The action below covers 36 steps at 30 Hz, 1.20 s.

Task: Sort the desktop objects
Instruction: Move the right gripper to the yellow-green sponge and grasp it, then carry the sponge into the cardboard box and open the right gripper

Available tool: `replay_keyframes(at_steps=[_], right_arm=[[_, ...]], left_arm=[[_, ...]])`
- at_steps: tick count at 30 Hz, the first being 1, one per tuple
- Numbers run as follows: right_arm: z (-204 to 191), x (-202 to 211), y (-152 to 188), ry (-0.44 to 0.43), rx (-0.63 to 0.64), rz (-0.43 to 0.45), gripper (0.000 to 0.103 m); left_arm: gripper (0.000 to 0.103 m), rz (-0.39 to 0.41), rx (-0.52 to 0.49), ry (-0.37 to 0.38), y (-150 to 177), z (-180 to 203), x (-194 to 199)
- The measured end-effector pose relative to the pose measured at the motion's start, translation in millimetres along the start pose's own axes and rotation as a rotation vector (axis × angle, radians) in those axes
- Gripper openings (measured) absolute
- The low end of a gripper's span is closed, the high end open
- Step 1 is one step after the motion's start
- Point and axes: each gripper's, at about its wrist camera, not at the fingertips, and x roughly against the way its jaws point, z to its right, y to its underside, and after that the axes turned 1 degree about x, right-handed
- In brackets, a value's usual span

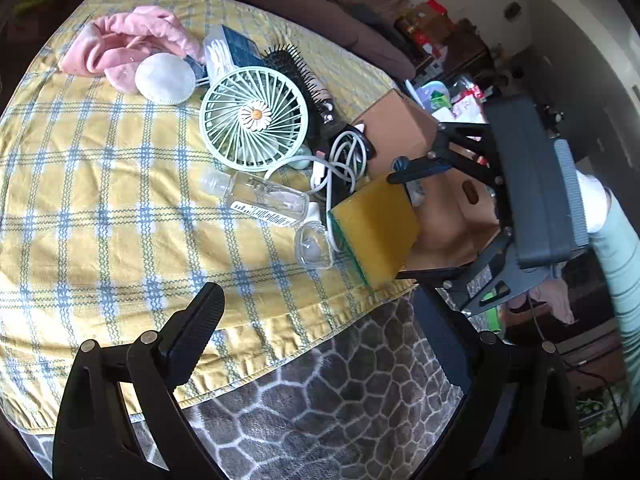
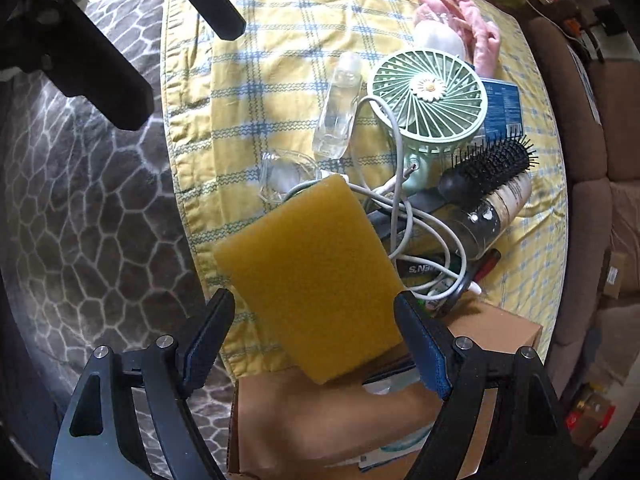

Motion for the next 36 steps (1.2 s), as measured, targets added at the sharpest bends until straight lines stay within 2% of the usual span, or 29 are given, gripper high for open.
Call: replay_keyframes(at_steps=[3,5,6,7,8,9,10,11,16,20,25,27,29,31,33,36], right_arm=[[7,-12,-6,-0.007,-0.006,-0.032,0.087],[15,-11,-8,-0.035,-0.036,-0.015,0.083],[19,-7,-9,-0.04,-0.049,-0.001,0.07],[23,-2,-9,-0.022,-0.059,0.009,0.063],[28,5,-8,-0.019,-0.073,0.016,0.061],[32,14,-6,-0.029,-0.087,0.037,0.054],[37,24,-2,-0.048,-0.104,0.066,0.045],[43,33,3,-0.056,-0.136,0.09,0.029],[62,72,35,-0.086,-0.343,0.23,0.03],[65,93,67,-0.102,-0.519,0.325,0.03],[85,122,148,-0.157,-0.828,0.467,0.031],[93,121,183,-0.177,-0.941,0.489,0.032],[90,119,197,-0.159,-0.907,0.467,0.032],[78,110,193,-0.145,-0.763,0.378,0.034],[67,94,185,-0.186,-0.625,0.275,0.034],[59,69,173,-0.282,-0.517,0.153,0.035]], left_arm=[[0.095,0.005,-0.017,0.021,-2,10,-1],[0.095,0.002,-0.029,0.022,-2,15,-3],[0.095,0.001,-0.037,0.015,-2,16,-4],[0.095,0.002,-0.046,0.004,-1,18,-4],[0.095,0.004,-0.058,-0.008,0,20,-4],[0.095,0.008,-0.071,-0.016,1,22,-5],[0.095,0.01,-0.082,-0.018,2,24,-5],[0.095,0.013,-0.09,-0.021,2,25,-5],[0.095,0.065,-0.158,0.002,4,39,-2],[0.095,0.108,-0.191,0.053,6,55,-2],[0.095,0.086,-0.223,0.049,7,82,-5],[0.095,0.076,-0.228,0.046,1,94,-8],[0.095,0.071,-0.238,0.049,-6,109,-9],[0.095,0.065,-0.25,0.054,-14,124,-13],[0.095,0.058,-0.253,0.068,-22,136,-15],[0.096,0.053,-0.247,0.078,-29,150,-21]])
